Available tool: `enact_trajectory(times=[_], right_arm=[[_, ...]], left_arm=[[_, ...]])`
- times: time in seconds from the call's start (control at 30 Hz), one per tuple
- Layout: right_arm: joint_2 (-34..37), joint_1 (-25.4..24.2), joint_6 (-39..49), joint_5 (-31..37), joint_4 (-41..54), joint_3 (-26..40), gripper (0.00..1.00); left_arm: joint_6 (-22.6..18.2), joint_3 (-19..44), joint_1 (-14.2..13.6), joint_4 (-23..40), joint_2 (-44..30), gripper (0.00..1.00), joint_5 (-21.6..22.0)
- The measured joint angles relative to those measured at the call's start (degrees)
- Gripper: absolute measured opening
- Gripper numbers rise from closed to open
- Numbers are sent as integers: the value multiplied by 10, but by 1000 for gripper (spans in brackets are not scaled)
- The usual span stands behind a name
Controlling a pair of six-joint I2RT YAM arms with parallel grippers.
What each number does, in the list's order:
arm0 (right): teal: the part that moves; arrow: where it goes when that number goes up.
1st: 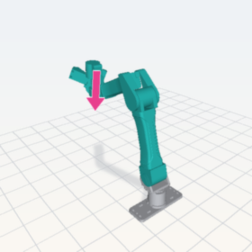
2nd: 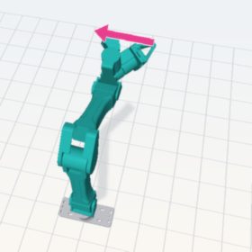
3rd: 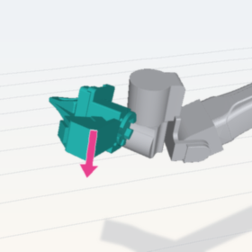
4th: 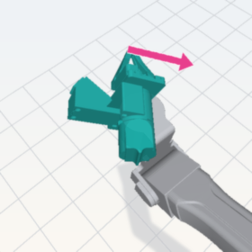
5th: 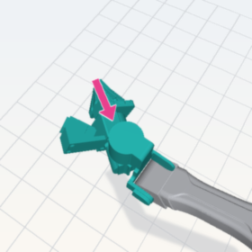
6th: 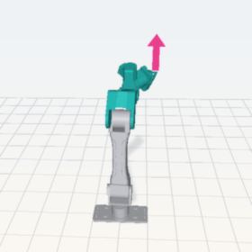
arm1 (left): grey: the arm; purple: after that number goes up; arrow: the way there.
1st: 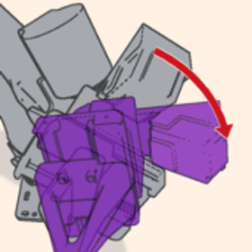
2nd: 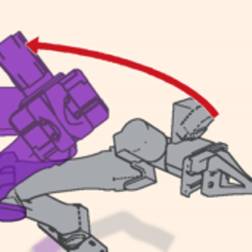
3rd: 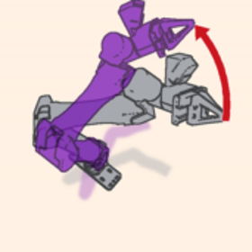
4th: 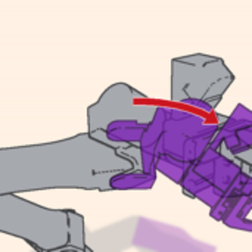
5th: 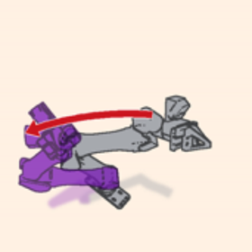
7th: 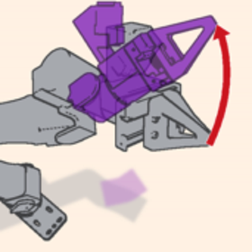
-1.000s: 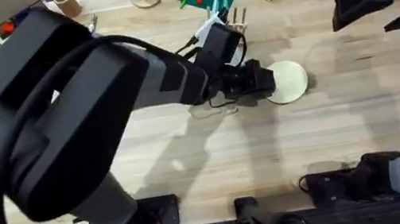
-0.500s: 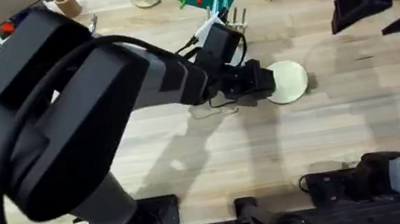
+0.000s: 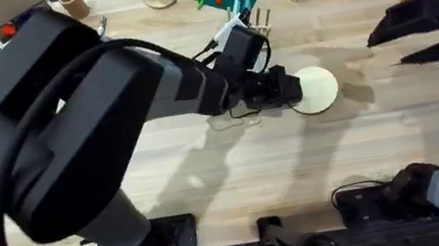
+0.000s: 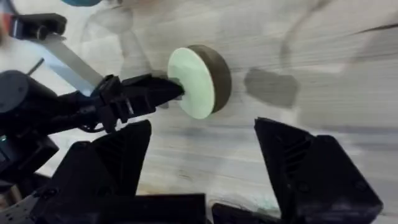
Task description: Pick up the plates from the table one by one and place each into a slot on the dish rack.
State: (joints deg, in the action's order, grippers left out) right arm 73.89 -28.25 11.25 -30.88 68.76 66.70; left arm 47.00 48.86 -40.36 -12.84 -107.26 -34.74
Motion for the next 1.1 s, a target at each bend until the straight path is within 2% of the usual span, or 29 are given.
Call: enact_trajectory(times=[0.2,0.33,0.57,0.8,1.1], right_arm=[[0,-26,42,-69,-46,-81,994],[0,-27,53,-94,-76,-106,994],[33,-27,58,-108,-111,-127,995],[96,-27,60,-112,-124,-131,995],[175,-19,90,-151,-135,-132,995]], left_arm=[[0,0,0,0,0,42,0],[0,0,0,0,0,42,0],[0,0,0,0,0,42,0],[0,0,0,0,0,42,0],[0,0,0,0,0,41,0]])
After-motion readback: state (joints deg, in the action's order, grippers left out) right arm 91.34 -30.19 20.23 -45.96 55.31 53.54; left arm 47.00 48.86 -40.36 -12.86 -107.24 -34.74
